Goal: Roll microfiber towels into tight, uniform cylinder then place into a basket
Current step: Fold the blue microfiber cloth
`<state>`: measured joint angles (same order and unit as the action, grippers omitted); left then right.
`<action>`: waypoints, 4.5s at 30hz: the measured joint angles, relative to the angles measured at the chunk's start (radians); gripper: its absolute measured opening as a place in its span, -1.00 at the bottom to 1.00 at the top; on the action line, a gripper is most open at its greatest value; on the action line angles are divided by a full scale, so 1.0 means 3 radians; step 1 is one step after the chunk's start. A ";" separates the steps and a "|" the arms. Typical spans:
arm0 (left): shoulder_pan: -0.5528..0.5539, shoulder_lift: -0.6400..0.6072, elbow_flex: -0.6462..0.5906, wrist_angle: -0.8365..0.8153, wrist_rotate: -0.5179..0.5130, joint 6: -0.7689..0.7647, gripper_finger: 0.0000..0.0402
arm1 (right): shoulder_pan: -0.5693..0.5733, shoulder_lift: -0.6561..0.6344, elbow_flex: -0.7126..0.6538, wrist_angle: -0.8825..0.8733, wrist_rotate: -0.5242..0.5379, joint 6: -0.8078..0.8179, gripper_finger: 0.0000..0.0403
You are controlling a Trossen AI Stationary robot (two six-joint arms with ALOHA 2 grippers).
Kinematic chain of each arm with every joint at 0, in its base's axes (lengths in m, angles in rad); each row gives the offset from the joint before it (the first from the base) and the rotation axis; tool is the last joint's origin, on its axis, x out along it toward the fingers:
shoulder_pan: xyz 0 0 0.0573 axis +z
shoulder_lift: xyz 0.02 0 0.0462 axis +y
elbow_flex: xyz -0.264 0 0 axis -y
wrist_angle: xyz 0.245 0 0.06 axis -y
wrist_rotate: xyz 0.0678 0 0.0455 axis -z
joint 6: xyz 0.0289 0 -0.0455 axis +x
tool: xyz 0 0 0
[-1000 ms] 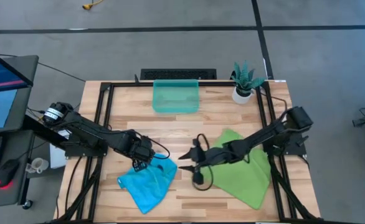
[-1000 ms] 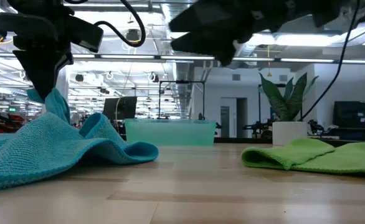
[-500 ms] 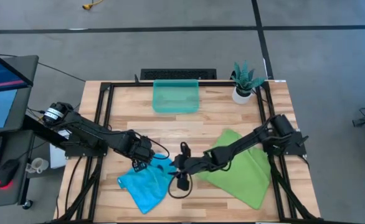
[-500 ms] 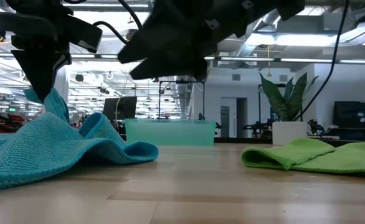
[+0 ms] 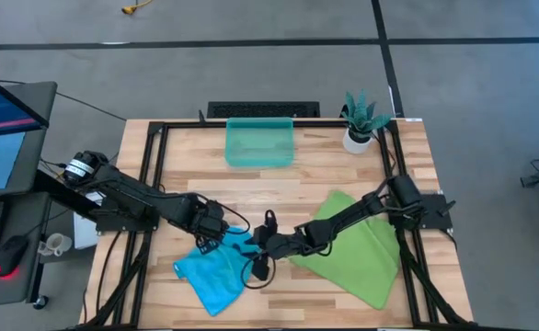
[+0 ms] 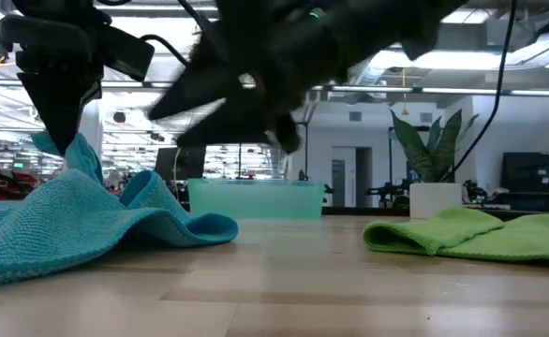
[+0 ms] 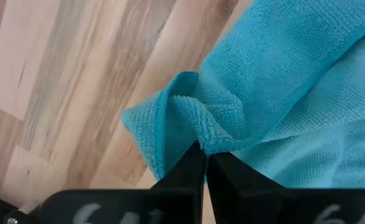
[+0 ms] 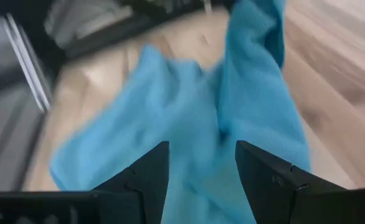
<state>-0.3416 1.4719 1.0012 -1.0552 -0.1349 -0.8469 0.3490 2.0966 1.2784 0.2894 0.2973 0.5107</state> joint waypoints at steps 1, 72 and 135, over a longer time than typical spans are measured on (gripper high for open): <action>-0.0001 0.0000 0.0000 0.0005 0.0000 -0.0001 -1.00 | -0.0016 0.0005 -0.0010 -0.0046 0.0017 0.0019 0.03; -0.0001 -0.0001 0.1203 -0.0865 0.0065 0.0725 -1.00 | 0.0190 -0.0934 0.0351 -0.2812 0.0075 -0.0511 -0.97; 0.0495 0.0009 0.3134 -0.1294 0.0337 -0.0151 -1.00 | -0.0184 -0.2077 0.1534 -0.4401 0.0332 -0.0579 -0.97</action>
<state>-0.1932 1.4746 1.9415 -1.4434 -0.0339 -0.8921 0.2937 1.4734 1.7386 -1.0310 0.3969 0.3371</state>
